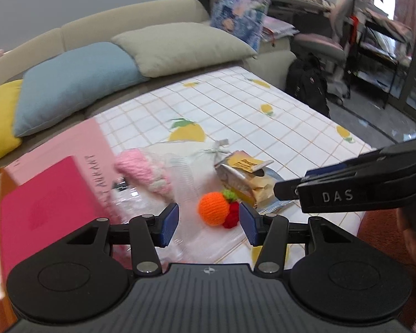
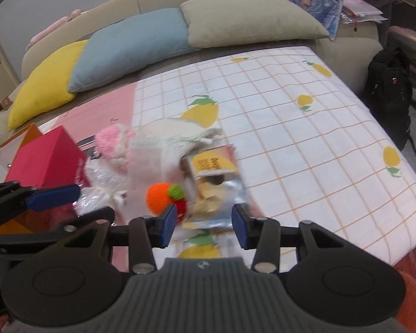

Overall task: Organize soft objects
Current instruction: 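Close the left tool on the orange knitted ball while the right tool approaches the snack bag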

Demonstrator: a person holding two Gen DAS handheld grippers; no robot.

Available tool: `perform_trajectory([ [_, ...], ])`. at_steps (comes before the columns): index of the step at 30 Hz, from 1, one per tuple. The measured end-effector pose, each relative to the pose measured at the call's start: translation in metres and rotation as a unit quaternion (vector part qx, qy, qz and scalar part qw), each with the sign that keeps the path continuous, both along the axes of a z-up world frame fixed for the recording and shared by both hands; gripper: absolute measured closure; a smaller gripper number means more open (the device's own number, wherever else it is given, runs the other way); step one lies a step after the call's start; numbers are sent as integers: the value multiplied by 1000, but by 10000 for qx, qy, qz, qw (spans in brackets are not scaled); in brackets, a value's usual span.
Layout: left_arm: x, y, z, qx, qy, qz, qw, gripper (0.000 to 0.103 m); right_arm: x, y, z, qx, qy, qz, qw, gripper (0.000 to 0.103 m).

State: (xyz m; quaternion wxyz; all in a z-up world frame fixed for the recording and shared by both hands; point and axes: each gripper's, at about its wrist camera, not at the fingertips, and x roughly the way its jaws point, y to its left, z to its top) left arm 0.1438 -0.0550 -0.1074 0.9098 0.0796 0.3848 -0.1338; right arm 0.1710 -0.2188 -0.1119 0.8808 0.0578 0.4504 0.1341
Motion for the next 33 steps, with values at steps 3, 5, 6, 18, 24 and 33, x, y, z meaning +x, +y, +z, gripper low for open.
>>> perform_trajectory([
  [3, 11, -10, -16, 65, 32, -167, 9998, 44, 7, -6, -4, 65, -3, -178, 9998, 59],
  [5, 19, -15, -29, 120, 39, -215, 9997, 44, 12, -8, -6, 155, -32, -312, 9994, 58],
  [6, 23, -17, -34, 139, 63, -205, 9997, 44, 14, -8, -8, 190, -65, -352, 9992, 58],
  [18, 43, -22, -60, 173, 295, -83, 9994, 44, 35, 8, -42, -147, -87, -235, 9996, 41],
  [24, 45, -29, -63, 205, 295, -110, 9993, 50, 42, 8, -55, -157, 9, -189, 9997, 37],
  [33, 52, -33, -66, 346, 358, -230, 9985, 49, 47, 8, -64, -43, 55, -264, 9996, 41],
])
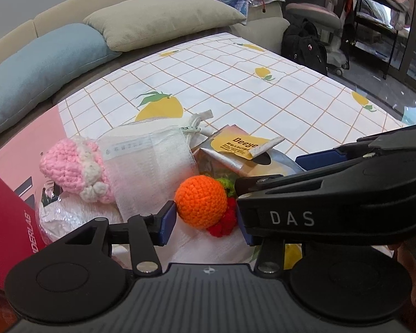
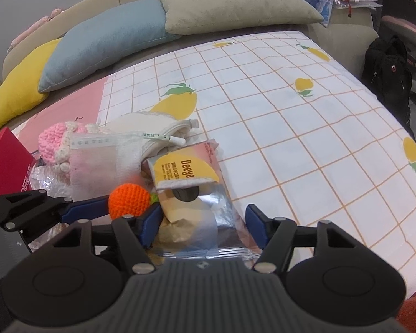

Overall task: Organize soft objects
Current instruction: 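Close the left tool on the orange knitted ball while the right tool approaches the snack bag, then lift the orange ball with the left tool while the right tool grips the snack bag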

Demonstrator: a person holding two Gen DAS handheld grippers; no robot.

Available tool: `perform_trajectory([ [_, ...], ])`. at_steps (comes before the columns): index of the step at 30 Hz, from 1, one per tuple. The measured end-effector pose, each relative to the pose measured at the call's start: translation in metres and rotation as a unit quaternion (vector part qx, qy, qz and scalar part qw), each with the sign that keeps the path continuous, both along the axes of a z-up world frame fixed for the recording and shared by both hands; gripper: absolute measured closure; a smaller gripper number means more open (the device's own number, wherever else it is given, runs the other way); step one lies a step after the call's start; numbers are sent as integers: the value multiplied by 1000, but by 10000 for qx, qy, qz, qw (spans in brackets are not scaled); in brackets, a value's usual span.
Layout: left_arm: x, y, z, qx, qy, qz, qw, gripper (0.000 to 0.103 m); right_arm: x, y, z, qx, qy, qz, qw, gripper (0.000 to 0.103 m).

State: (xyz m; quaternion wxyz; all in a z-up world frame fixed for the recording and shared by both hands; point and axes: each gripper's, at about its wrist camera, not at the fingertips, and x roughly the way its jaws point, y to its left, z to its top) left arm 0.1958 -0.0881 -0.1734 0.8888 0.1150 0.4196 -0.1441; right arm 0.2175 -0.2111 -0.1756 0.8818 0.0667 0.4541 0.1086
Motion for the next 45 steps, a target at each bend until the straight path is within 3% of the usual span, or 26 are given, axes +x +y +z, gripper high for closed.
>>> perform_trajectory([
  [2, 0, -2, -1, 53, 12, -61, 10000, 49, 0, 0, -1, 66, 31, 31, 10000, 52],
  [7, 0, -1, -1, 62, 63, -239, 9997, 53, -2, 1, 2, -59, 33, 41, 10000, 60],
  [11, -8, 1, 9, -1, -118, -177, 9998, 58, -5, -4, 6, -1, 22, -49, 10000, 63],
  [18, -29, 14, 40, -312, -415, 219, 9984, 59, -17, -10, 25, 33, -204, -90, 9997, 65],
  [30, -82, 36, 96, -509, -905, 406, 9938, 59, -50, -6, 67, 351, -469, 248, 9980, 69],
  [41, -99, 75, 112, -513, -838, 1079, 9893, 59, -72, 16, 93, 861, -320, 714, 9932, 74],
  [45, -106, 85, 113, -526, -817, 1175, 9883, 59, -76, 31, 96, 712, -347, 924, 9926, 74],
])
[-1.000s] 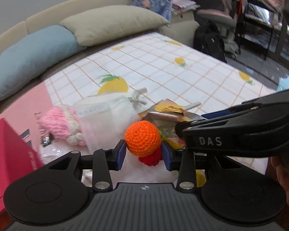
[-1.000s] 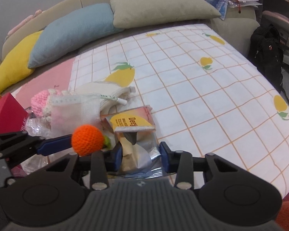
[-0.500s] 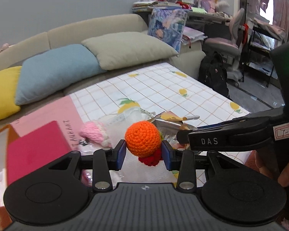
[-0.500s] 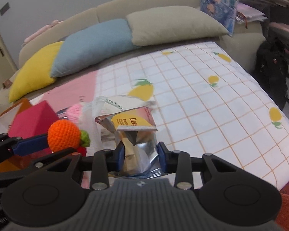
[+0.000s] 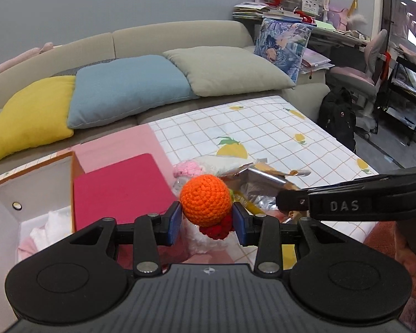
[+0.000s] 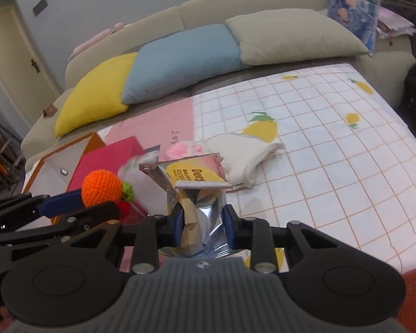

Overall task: Organize soft objects
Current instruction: 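Lift the orange ball with the left tool while the right tool grips the snack bag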

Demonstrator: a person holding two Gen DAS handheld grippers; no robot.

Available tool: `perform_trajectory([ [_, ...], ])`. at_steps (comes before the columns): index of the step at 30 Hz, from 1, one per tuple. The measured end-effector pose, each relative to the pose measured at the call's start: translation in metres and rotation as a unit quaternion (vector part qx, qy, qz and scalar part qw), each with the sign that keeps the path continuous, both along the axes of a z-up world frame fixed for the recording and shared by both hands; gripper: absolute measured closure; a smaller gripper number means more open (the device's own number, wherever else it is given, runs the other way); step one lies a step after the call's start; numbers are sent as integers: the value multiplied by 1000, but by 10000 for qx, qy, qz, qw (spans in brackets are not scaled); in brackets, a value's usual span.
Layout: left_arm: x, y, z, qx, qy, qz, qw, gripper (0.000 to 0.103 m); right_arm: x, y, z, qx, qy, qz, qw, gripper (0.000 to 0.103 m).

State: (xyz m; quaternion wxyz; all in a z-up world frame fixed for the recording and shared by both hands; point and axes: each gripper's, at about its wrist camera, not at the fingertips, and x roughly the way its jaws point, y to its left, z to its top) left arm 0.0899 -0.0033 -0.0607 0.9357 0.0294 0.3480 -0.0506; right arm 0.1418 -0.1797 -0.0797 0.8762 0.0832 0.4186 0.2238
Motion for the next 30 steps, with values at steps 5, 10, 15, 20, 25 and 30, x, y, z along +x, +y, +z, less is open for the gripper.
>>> perform_trajectory([
  [5, -13, 1, -13, 11, 175, -160, 9997, 59, -2, 15, -26, -522, 525, 243, 9970, 74],
  [10, -20, 2, -34, -21, 487, -157, 9987, 59, -3, 20, -58, -1025, 1023, 340, 9889, 73],
  [15, -18, 6, -43, -64, 643, -115, 9978, 59, 0, 22, -69, -1078, 1126, 489, 9866, 59],
  [20, -20, 8, -46, -74, 688, -92, 9976, 59, 4, 29, -80, -1152, 1202, 600, 9842, 54],
  [25, -17, 9, -54, -51, 816, -64, 9966, 59, 8, 31, -86, -1099, 1300, 635, 9834, 60],
  [30, -13, 12, -60, -30, 910, 44, 9958, 59, 0, 27, -69, -1037, 1098, 590, 9868, 63],
])
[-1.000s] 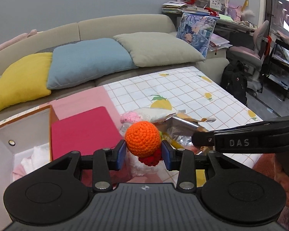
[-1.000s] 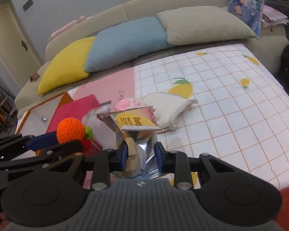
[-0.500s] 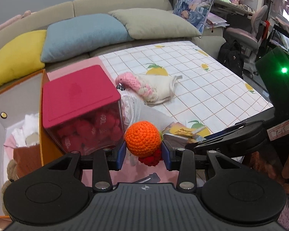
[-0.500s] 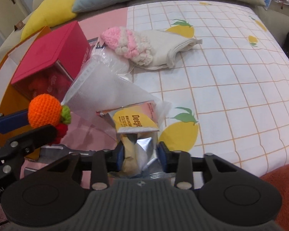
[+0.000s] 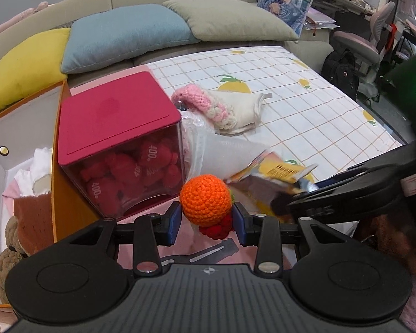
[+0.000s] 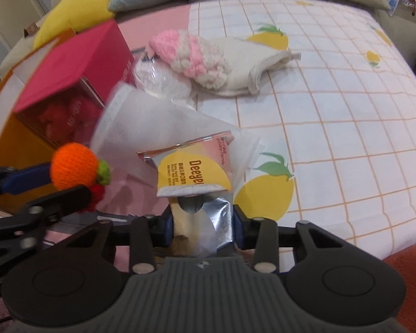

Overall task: Organize soft objects
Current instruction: 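Lift the orange ball with the left tool while the right tool grips the snack bag, then carry ball and snack bag into the storage box and open both tools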

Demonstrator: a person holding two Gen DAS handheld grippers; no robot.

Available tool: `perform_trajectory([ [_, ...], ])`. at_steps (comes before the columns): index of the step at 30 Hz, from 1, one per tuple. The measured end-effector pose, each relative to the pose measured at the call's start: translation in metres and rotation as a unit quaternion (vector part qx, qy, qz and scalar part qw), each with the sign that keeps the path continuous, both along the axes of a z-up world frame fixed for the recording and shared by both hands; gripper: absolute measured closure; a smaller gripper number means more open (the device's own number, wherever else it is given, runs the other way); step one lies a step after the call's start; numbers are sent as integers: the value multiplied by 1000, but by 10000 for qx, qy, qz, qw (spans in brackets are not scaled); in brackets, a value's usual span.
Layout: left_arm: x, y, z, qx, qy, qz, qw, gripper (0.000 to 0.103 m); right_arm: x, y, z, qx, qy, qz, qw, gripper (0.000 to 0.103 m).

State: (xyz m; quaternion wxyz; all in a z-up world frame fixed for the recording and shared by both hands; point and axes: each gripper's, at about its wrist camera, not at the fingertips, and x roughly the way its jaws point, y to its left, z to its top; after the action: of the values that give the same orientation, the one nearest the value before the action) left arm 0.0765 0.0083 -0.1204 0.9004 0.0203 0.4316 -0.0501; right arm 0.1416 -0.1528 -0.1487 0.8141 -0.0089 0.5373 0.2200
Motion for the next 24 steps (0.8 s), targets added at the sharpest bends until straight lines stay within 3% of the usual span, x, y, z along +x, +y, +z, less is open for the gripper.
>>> perform_trajectory([
  [7, 10, 1, -5, 32, 19, 44, 10000, 59, -9, -10, 34, 504, -166, 156, 9985, 63],
  [12, 8, 3, -2, 45, -2, 54, 10000, 59, -4, -29, 52, 983, -88, -86, 9951, 63],
  [24, -18, 11, 71, 21, -920, 6, 9958, 59, -2, -29, 109, 1350, -655, -180, 9885, 63],
])
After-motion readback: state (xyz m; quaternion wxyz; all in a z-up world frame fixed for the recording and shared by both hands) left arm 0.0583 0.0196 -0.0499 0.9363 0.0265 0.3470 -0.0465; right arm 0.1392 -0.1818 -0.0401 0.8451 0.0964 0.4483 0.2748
